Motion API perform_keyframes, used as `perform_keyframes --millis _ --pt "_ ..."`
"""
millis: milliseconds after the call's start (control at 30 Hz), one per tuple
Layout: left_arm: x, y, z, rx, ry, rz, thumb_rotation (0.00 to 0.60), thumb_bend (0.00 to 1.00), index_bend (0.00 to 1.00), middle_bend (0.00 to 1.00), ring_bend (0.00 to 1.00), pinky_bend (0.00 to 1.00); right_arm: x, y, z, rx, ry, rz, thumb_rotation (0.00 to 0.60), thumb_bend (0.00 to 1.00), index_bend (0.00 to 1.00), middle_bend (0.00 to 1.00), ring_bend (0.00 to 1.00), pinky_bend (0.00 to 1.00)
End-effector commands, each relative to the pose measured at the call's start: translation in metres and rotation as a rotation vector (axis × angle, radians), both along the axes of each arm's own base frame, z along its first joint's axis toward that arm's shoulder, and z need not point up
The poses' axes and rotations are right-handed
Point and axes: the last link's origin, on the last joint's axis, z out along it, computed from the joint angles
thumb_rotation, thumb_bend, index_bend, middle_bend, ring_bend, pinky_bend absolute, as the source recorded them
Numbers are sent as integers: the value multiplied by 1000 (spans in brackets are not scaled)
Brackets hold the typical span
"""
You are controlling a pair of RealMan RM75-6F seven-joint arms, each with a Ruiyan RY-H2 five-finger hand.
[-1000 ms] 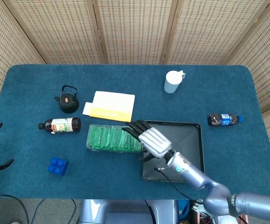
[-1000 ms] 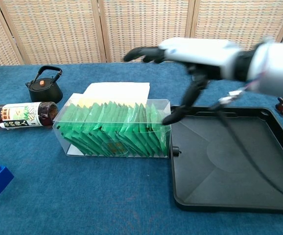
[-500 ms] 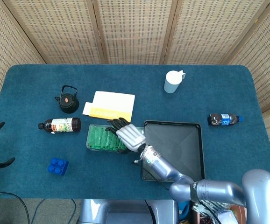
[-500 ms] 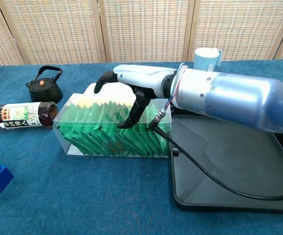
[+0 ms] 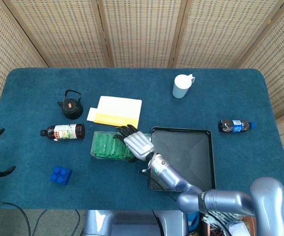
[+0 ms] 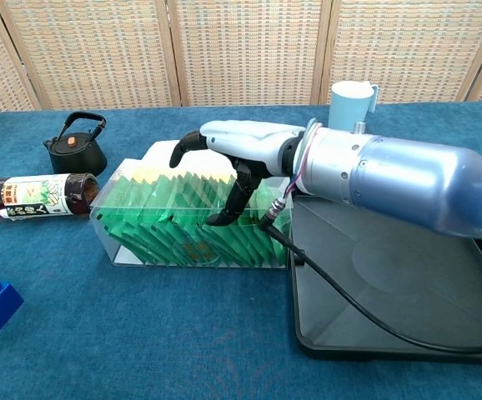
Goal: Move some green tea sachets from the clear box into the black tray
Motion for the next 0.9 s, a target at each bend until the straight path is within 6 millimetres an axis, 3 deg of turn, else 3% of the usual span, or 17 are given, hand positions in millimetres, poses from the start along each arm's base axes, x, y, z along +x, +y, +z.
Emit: perform_keyframes --millis 33,200,433,767,900 --pt "0 0 1 2 -2 1 600 56 0 0 0 0 -2 -1 -2 -19 20 14 600 429 219 126 0 45" --pt "0 0 1 1 -4 2 600 55 0 0 0 0 -4 -3 -3 -58 44 34 600 503 219 138 0 55" --pt "-1 0 2 -3 -9 5 600 55 0 0 0 0 1 -5 4 -94 -21 42 600 661 219 190 46 147" --pt "-3 2 3 -4 -15 12 600 55 0 0 0 0 11 -30 27 -210 -57 24 600 666 219 181 48 148" --pt "-3 2 3 -10 -12 13 600 55 0 0 0 0 4 -55 43 -314 -34 -48 600 666 219 156 48 148"
